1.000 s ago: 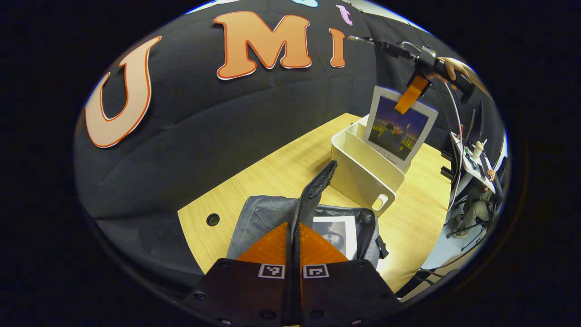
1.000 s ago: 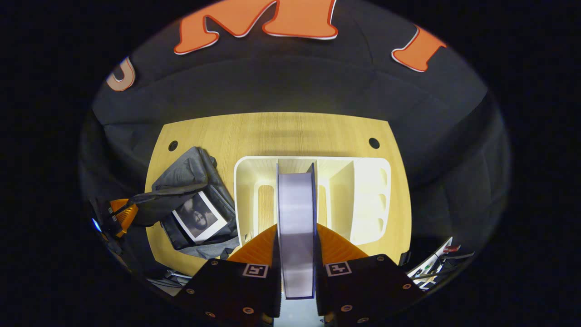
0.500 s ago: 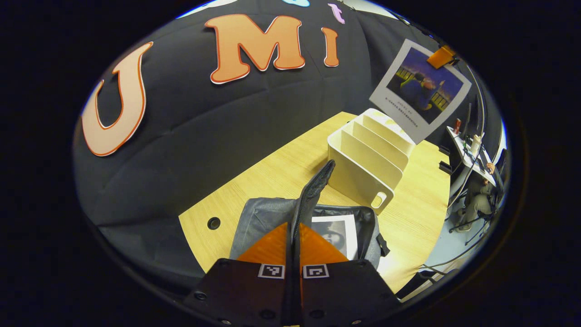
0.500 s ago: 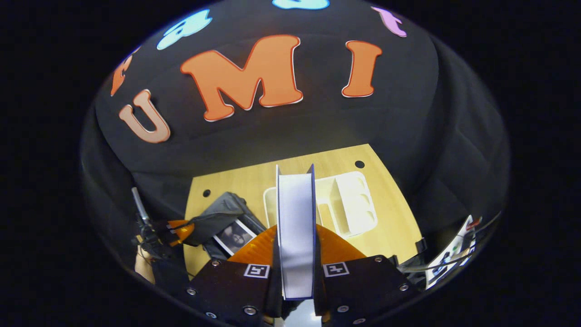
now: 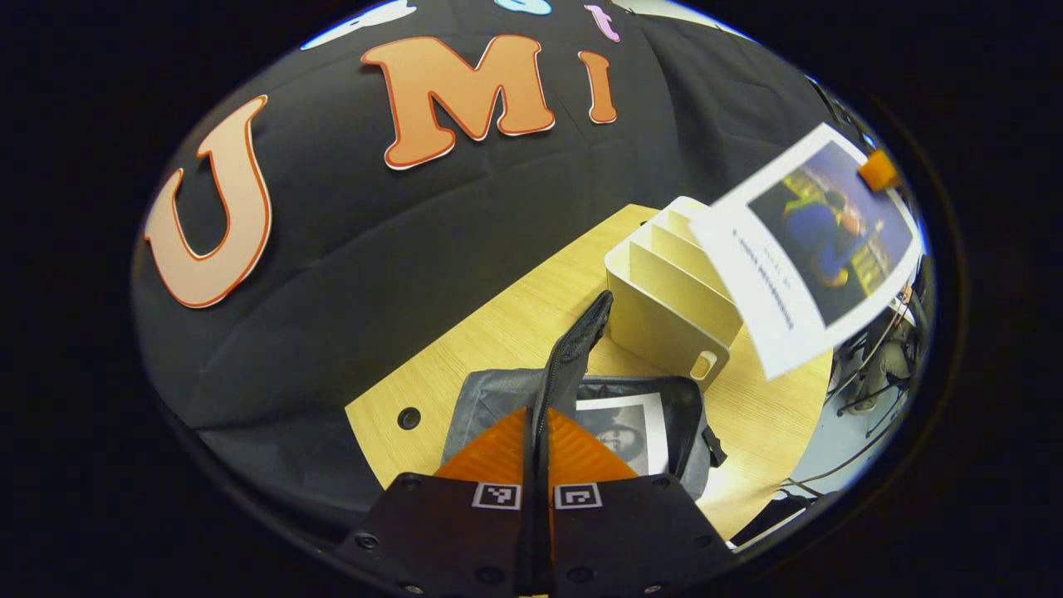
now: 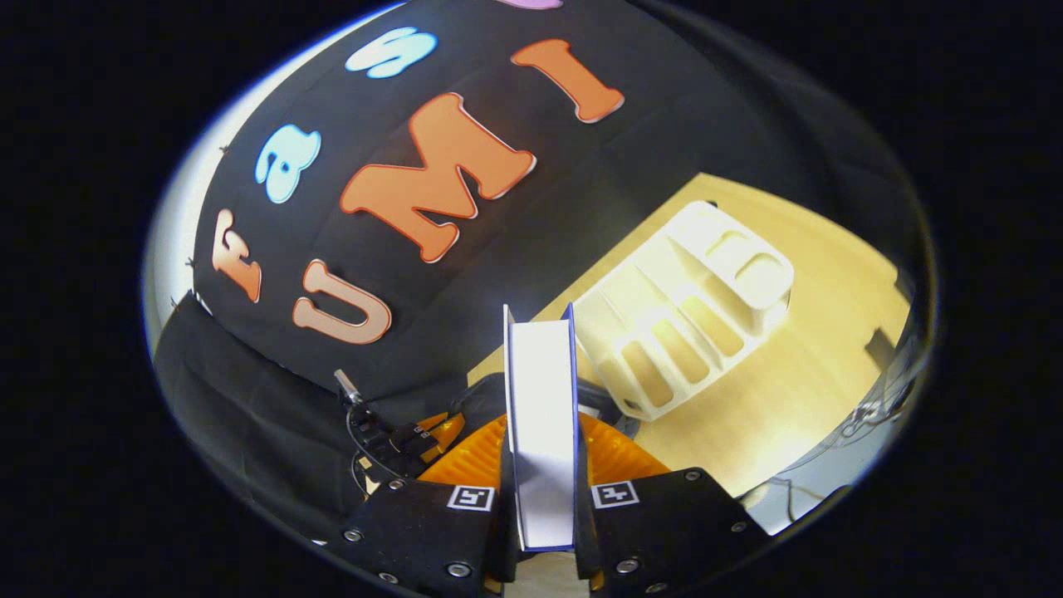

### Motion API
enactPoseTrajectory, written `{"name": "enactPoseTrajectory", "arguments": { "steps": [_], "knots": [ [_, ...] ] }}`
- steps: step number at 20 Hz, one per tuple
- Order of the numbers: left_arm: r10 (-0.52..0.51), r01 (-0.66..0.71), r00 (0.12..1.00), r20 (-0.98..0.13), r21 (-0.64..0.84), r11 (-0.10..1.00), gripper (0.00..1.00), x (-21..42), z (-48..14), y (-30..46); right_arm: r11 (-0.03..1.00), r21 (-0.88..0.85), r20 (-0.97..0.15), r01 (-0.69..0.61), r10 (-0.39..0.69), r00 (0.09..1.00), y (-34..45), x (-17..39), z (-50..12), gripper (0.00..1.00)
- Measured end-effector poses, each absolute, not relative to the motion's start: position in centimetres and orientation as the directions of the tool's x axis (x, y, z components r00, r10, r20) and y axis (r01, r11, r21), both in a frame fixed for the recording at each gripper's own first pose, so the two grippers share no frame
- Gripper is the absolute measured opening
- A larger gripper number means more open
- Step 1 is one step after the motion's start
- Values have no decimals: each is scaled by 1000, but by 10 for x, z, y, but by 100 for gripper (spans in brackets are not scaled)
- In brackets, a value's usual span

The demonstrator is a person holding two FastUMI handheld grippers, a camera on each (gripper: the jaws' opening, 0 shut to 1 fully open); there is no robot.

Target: Open the schoolbag, grab two books from the bookshelf and put them into the schoolbag.

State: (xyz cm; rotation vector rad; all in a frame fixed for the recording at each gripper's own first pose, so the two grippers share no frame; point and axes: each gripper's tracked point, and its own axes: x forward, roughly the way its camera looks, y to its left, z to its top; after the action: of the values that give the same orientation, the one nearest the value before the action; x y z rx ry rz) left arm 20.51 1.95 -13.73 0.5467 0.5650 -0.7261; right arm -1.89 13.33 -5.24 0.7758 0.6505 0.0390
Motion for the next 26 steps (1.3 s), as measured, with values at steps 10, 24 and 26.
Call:
{"name": "enactPoseTrajectory", "arguments": {
  "steps": [10,24,26],
  "knots": [
    [-436,718,652,-620,320,619,1,211,-123,16,462,820,-536,337,417,734,215,22,-225,28],
    [-483,739,642,-595,311,598,1,199,-111,3,268,878,-474,396,381,793,304,113,-284,28],
    [-496,748,629,-598,293,596,0,195,-111,-1,259,878,-473,402,351,808,310,126,-286,28]
  ]
}}
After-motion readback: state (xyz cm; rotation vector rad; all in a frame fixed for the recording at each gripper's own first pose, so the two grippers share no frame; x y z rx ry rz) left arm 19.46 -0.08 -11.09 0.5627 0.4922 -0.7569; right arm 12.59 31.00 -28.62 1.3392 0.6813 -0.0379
